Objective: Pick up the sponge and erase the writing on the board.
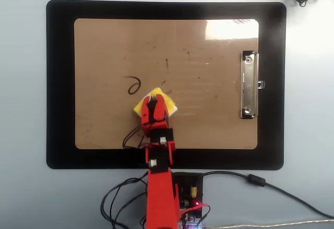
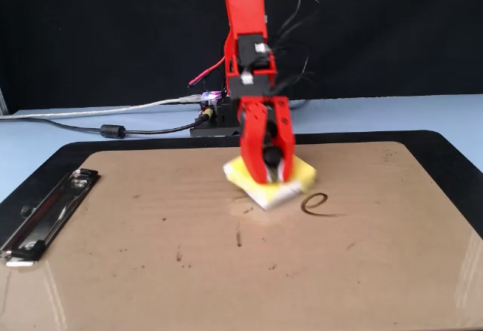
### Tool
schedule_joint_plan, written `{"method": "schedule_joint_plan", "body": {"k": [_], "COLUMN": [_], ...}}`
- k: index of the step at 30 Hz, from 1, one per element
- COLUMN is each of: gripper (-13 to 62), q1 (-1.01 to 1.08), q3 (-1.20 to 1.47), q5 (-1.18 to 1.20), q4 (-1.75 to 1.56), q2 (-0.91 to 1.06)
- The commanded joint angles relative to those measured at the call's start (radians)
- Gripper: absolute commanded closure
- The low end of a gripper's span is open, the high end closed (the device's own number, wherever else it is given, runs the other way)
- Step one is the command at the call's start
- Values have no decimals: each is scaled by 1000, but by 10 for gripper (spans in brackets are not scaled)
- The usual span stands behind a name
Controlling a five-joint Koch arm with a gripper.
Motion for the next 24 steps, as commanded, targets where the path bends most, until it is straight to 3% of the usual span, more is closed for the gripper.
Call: {"method": "schedule_joint_plan", "body": {"k": [1, 4, 9, 12, 16, 21, 23, 24], "gripper": [574, 574, 574, 574, 574, 574, 574, 574], "q1": [9, 31, 78, 78, 80, 74, 75, 75], "q3": [101, 107, -295, -492, -331, 133, 117, 28], "q5": [75, 106, 118, 117, 120, 118, 118, 118], "q4": [78, 77, -107, -153, -132, -75, -64, -61], "q2": [253, 258, -302, -520, -371, 201, 219, 127]}}
